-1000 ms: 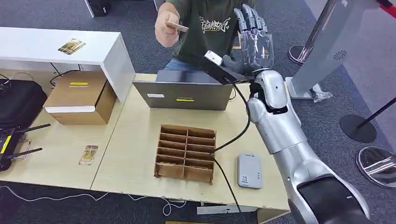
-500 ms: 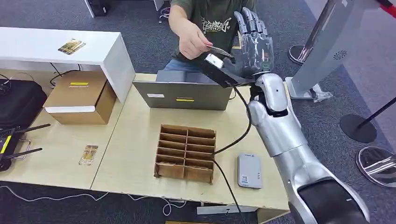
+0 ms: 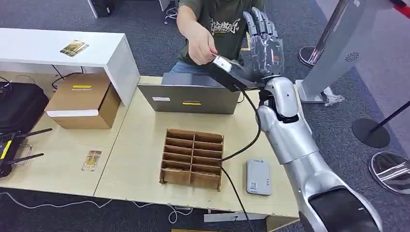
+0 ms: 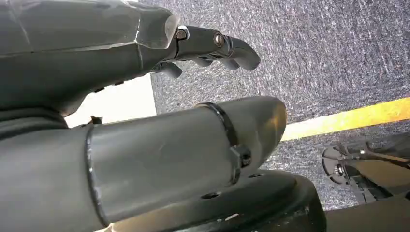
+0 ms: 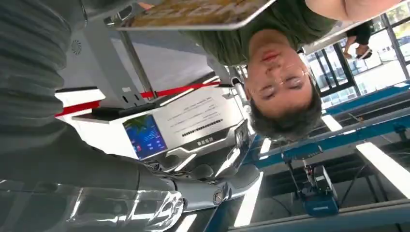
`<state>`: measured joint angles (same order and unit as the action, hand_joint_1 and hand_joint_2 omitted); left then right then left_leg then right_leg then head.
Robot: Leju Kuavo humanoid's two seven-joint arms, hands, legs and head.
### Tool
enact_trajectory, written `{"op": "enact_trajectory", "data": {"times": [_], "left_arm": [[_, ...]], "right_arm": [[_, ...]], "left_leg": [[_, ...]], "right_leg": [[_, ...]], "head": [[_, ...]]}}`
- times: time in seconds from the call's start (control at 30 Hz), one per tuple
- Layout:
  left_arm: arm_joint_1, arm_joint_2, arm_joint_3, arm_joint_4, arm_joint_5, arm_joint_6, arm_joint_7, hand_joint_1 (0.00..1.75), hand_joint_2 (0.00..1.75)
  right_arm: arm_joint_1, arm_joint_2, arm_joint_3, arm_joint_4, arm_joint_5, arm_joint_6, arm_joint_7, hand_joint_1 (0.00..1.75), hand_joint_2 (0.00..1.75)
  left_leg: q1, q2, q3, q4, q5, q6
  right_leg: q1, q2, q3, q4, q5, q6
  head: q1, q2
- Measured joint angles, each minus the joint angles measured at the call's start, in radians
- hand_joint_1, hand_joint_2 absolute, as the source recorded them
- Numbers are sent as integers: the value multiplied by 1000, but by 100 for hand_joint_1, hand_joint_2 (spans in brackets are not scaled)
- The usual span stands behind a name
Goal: Pass the card to the sensor for recognition and then transmit it.
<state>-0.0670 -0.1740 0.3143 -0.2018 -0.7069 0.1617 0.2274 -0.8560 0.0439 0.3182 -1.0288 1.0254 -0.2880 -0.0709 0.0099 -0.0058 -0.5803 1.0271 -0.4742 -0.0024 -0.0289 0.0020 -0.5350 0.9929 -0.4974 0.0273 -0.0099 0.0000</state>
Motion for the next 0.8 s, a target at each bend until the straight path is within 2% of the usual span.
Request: {"op": "enact_trajectory", "data": {"times": [0.8], "left_arm": [[1,0,5,0,-14,-3,-10,0,0]], "right_arm": [[40,-35,0,-39,-20,35,8,0,175]], "left_leg": [[0,0,0,0,0,0]], "right_leg": [[0,0,0,0,0,0]], "head": [[0,0]]}}
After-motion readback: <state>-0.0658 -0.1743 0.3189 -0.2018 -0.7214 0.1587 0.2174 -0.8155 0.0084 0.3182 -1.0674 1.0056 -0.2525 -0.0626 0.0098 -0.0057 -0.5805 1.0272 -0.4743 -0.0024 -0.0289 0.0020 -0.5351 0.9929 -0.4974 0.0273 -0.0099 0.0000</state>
